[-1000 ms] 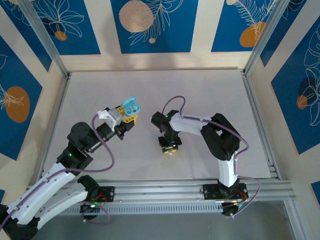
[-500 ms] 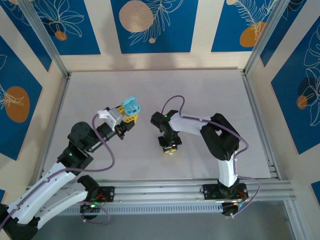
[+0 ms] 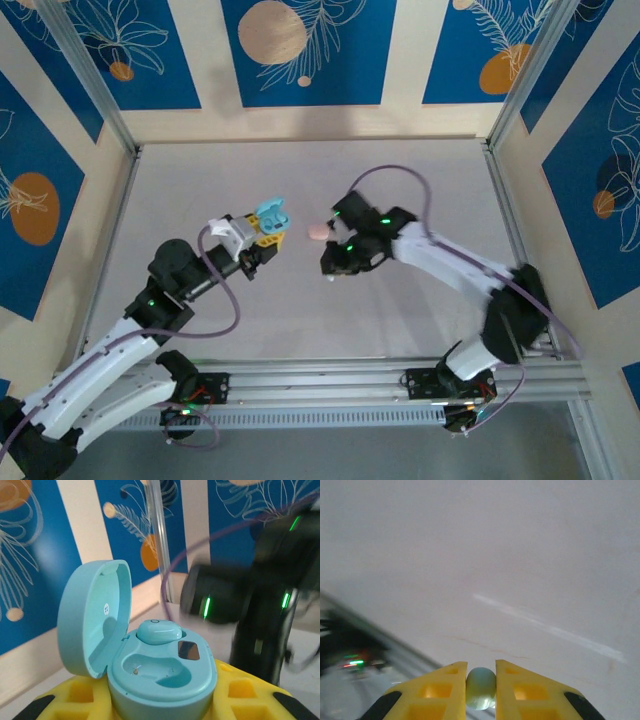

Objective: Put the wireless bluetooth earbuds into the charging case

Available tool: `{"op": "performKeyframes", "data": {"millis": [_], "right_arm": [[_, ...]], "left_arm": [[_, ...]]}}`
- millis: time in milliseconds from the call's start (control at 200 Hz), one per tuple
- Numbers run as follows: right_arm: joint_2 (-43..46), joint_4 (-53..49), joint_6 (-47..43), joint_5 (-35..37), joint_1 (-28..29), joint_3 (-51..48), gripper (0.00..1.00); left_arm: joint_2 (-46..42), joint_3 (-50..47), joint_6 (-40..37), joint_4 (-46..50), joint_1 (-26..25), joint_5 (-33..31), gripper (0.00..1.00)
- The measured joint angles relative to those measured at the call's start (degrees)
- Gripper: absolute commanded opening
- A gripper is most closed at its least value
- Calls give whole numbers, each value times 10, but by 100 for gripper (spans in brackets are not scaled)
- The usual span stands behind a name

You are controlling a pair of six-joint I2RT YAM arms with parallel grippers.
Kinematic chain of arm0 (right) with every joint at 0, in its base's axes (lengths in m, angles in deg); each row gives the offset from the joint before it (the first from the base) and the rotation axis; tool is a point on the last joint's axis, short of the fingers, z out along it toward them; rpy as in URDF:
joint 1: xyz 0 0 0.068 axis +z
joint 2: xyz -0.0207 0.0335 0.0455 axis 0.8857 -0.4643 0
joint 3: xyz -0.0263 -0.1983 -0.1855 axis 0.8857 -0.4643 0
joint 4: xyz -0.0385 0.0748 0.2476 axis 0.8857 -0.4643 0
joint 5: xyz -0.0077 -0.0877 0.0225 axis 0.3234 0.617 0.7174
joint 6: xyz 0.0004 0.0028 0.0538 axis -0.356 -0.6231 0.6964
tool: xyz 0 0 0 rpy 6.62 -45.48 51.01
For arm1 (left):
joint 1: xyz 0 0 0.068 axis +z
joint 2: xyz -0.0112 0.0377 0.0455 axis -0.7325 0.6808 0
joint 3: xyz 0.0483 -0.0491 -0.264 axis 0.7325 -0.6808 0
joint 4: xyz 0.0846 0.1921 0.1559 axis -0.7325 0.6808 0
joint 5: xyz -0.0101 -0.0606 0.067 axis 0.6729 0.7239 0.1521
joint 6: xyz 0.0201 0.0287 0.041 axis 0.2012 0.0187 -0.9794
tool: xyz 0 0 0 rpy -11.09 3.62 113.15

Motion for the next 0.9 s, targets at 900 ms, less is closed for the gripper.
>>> {"op": "performKeyframes", "data": {"millis": [900], "right_arm": [[166,169,109,-180,-6,20,22]], "left_arm": [[177,-43,19,-223,-38,136,22]]}}
